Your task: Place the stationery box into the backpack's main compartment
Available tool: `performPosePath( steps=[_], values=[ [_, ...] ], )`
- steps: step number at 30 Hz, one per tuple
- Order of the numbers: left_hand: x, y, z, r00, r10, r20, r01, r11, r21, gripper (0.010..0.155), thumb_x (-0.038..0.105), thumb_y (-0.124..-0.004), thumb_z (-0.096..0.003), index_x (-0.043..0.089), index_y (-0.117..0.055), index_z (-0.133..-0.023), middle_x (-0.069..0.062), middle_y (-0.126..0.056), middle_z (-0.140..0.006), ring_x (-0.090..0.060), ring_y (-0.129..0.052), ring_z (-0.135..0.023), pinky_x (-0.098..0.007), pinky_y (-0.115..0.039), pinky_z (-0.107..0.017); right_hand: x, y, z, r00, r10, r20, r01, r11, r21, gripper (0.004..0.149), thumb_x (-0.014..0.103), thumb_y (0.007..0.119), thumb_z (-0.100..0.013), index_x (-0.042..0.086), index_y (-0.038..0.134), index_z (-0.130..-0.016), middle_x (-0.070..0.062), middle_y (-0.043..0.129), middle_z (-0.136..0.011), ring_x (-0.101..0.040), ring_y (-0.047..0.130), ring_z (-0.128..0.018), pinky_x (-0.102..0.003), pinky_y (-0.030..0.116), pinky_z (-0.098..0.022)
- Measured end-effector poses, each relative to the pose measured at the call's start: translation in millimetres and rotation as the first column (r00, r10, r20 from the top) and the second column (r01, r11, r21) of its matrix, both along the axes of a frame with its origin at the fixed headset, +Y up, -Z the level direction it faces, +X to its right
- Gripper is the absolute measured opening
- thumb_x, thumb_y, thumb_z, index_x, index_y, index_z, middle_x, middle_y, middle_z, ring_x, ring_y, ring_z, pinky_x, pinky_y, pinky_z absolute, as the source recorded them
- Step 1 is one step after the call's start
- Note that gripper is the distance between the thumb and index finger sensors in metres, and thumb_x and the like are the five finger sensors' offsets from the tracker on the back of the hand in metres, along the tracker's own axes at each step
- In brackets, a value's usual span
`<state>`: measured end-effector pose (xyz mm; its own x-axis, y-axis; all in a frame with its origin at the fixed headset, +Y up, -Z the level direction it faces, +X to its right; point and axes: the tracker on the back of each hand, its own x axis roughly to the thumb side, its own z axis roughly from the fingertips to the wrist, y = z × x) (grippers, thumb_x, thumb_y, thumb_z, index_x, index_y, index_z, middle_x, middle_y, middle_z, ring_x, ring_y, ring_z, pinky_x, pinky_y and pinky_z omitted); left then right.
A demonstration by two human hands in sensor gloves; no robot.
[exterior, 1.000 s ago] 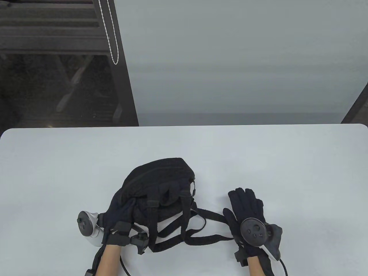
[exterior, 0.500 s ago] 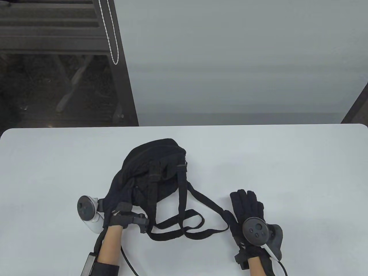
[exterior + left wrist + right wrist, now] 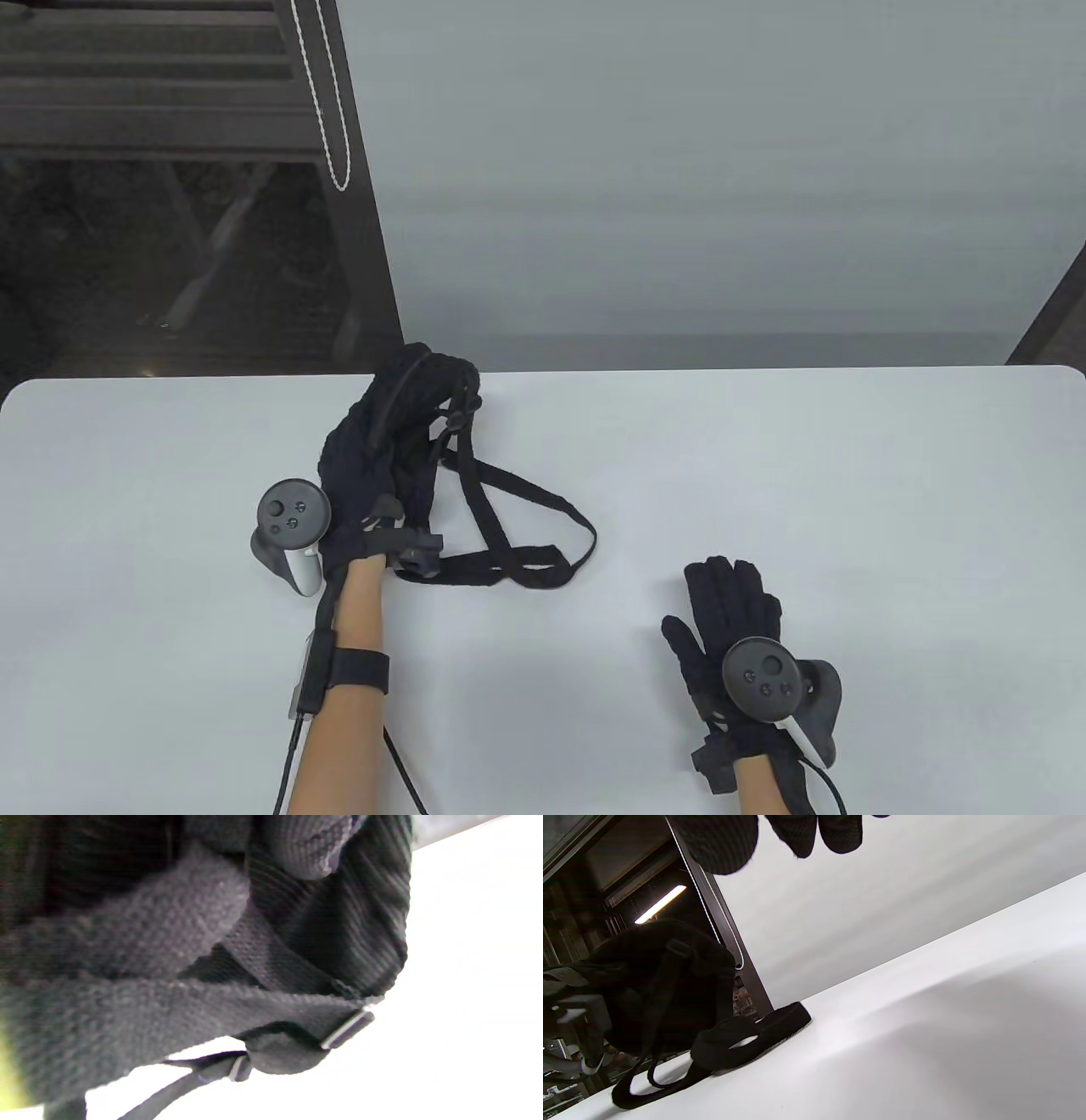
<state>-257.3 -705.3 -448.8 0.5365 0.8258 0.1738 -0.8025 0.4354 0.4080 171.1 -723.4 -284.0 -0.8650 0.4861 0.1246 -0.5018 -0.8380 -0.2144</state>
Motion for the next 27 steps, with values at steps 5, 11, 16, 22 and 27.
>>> performPosePath(
  steps=[5,11,16,22,27],
  values=[
    [25,-15,-2,0.956,-0.278,0.097,0.284,0.957,-0.052,0.053,0.030,-0.076,-0.0564,0.034,-0.066,-0.108,-0.005,-0.061,-0.115,-0.036,-0.038,-0.113,-0.062,-0.022,-0.076,-5,-2,0,1.000,0.015,-0.022,-0.016,1.000,-0.013,0.067,0.053,0.071,-0.056,0.028,0.046,-0.113,-0.003,0.040,-0.122,-0.029,0.030,-0.109,-0.054,0.031,-0.075],
    [53,-29,-8,0.873,-0.417,0.253,0.471,0.855,-0.218,0.058,0.031,-0.083,-0.0552,0.029,-0.064,-0.110,-0.006,-0.057,-0.117,-0.034,-0.029,-0.114,-0.061,-0.014,-0.074,-6,-3,-1,0.999,0.031,-0.021,-0.032,0.999,-0.014,0.067,0.052,0.072,-0.056,0.028,0.047,-0.113,-0.004,0.041,-0.122,-0.029,0.030,-0.108,-0.053,0.031,-0.075],
    [60,-40,-8,0.815,-0.434,0.383,0.556,0.770,-0.312,0.074,0.044,-0.091,-0.0491,0.025,-0.058,-0.113,-0.005,-0.051,-0.119,-0.035,-0.028,-0.114,-0.064,-0.017,-0.074,-6,-2,-1,0.999,0.028,-0.021,-0.029,0.999,-0.021,0.067,0.052,0.072,-0.056,0.028,0.047,-0.113,-0.003,0.041,-0.122,-0.029,0.031,-0.109,-0.053,0.031,-0.075],
    [61,-49,-3,0.743,-0.456,0.490,0.647,0.676,-0.352,0.084,0.061,-0.079,-0.0494,0.025,-0.045,-0.117,-0.002,-0.037,-0.122,-0.031,-0.019,-0.116,-0.063,-0.013,-0.074,-7,-2,0,0.999,0.026,-0.028,-0.026,1.000,-0.012,0.067,0.052,0.072,-0.056,0.028,0.047,-0.113,-0.004,0.042,-0.122,-0.029,0.031,-0.108,-0.053,0.031,-0.075],
    [50,-32,13,0.783,-0.402,0.474,0.567,0.775,-0.279,0.079,0.055,-0.083,-0.0504,0.025,-0.051,-0.116,-0.006,-0.045,-0.121,-0.035,-0.026,-0.115,-0.063,-0.015,-0.074,-9,0,0,0.999,0.025,-0.035,-0.026,1.000,-0.004,0.067,0.053,0.072,-0.056,0.028,0.046,-0.113,-0.003,0.041,-0.122,-0.029,0.031,-0.109,-0.053,0.031,-0.075]
  ],
)
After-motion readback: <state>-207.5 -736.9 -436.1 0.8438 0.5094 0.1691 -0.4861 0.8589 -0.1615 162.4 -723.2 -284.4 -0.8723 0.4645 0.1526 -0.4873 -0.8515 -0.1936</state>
